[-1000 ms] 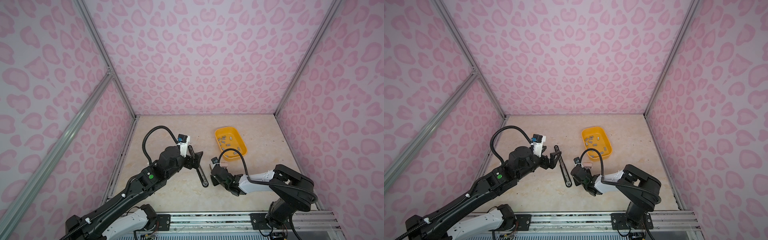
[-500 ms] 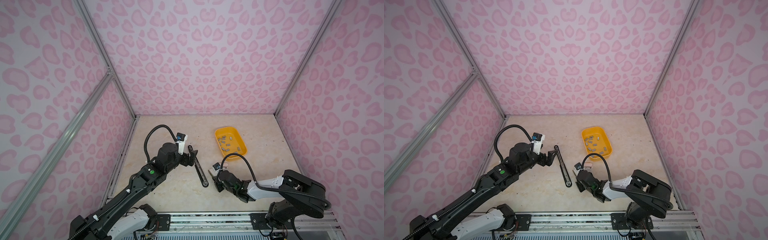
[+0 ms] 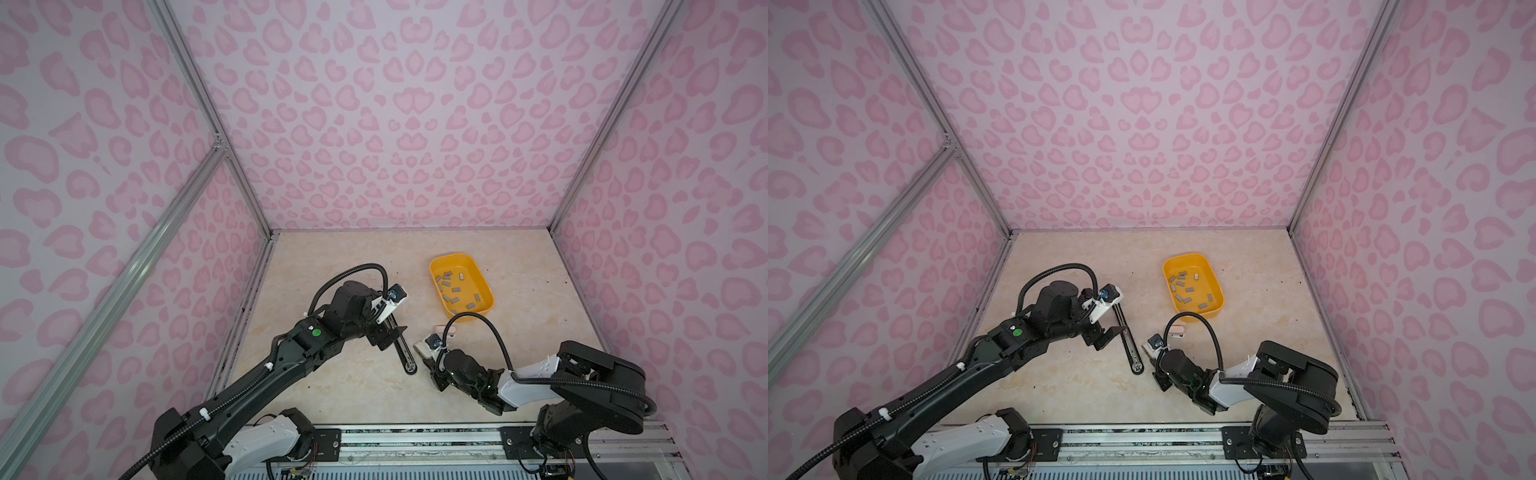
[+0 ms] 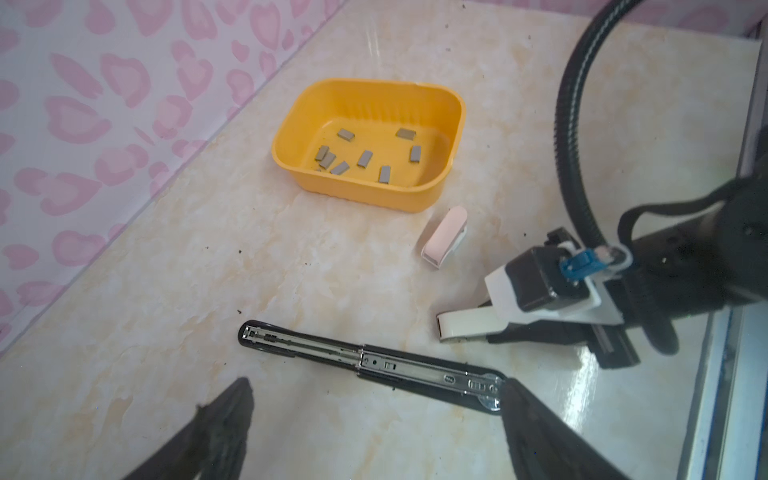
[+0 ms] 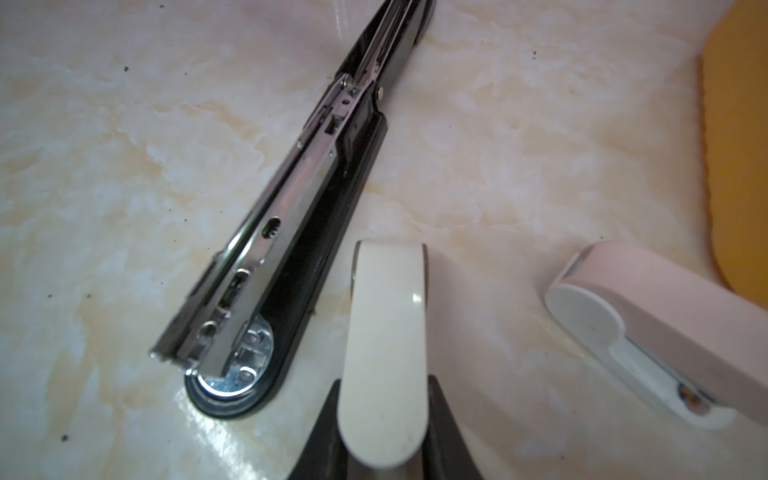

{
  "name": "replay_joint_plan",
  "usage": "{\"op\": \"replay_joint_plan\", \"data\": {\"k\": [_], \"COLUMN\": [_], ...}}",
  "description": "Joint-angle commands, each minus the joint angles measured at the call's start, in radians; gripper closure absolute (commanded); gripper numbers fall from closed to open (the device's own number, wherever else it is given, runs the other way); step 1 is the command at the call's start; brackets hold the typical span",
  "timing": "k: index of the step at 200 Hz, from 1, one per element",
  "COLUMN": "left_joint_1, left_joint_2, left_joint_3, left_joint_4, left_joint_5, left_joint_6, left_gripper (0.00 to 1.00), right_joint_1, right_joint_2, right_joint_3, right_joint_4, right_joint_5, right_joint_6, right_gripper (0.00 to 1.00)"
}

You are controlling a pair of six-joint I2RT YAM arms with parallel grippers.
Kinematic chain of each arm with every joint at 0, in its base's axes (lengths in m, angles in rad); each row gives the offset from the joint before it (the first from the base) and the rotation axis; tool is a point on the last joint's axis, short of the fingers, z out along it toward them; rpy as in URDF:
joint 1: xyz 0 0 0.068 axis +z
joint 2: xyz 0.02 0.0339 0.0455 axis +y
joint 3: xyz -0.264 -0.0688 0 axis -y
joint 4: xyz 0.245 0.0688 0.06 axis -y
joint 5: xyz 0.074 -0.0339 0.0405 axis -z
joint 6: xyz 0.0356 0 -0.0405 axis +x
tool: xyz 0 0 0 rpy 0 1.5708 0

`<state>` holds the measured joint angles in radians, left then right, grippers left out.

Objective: Load the staples into the stapler

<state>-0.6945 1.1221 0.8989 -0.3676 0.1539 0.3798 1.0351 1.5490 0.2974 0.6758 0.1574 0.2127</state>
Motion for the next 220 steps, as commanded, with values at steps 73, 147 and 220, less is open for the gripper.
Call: {"op": "replay_joint_plan", "data": {"k": [73, 147, 220], "left_joint_1": [0.002, -0.040, -0.110], "left_joint_2": [0.402, 0.496, 0.597], "left_joint_3": [0.119, 0.173, 0.239], "left_joint_4": [-0.062, -0.037, -0.054], "left_joint_5": [0.271, 0.269, 0.223], "left_joint_6": [0.508, 0.537, 0.554], "left_gripper": [0.27, 0.22, 0.23], "right_joint_1": [0.006, -0.002, -0.050], "right_joint_2": [-0.039, -0.211, -0.215], "right_joint_3": [-0.119, -0.208, -0.236], "right_joint_4": [0.184, 0.157, 0.174], "right_joint_5": [0.051, 0.160, 0.238], "right_joint_6": [-0.022, -0.026, 0.036], "right_gripper": [0.49, 0.37, 0.52]}}
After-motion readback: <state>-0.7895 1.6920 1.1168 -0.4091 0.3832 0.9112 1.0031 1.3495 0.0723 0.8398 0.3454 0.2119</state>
